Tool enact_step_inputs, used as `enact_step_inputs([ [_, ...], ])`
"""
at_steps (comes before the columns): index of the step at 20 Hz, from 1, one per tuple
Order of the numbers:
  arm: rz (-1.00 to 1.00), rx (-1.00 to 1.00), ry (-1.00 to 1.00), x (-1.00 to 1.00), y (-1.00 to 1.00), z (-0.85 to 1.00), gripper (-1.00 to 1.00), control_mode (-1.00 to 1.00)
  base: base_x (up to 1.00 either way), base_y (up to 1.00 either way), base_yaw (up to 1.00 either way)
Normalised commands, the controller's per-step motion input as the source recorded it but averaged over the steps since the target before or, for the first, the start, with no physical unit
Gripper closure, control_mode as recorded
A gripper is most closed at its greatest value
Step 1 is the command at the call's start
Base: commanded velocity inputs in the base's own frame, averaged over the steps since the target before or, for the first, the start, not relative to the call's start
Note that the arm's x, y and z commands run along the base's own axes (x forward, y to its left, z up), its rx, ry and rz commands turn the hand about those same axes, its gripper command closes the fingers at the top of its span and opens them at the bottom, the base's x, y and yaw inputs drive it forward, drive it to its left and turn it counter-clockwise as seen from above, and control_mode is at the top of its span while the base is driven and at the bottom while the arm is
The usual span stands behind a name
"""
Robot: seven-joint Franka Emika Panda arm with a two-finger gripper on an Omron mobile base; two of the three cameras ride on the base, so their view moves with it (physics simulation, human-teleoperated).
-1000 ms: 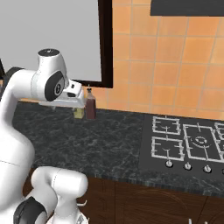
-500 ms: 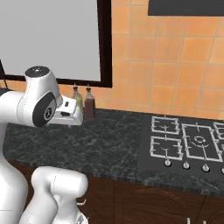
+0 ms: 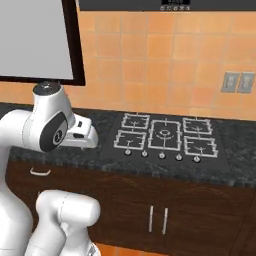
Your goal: Navigate to the oven.
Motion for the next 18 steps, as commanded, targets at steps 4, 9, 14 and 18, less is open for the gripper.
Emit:
enact_step_inputs([
  [4,0.00,0.00,0.00,0.00,0.00,0.00,-1.00,1.00,-0.05,-0.88,-0.69],
  [9,0.00,0.00,0.00,0.00,0.00,0.00,-1.00,1.00,0.00,-0.27,-0.95],
  [14,0.00,0.00,0.00,0.00,0.00,0.00,-1.00,1.00,0.00,-0.38,-0.93],
  [18,0.00,0.00,0.00,0.00,0.00,0.00,-1.00,1.00,0.00,-0.48,-0.90],
])
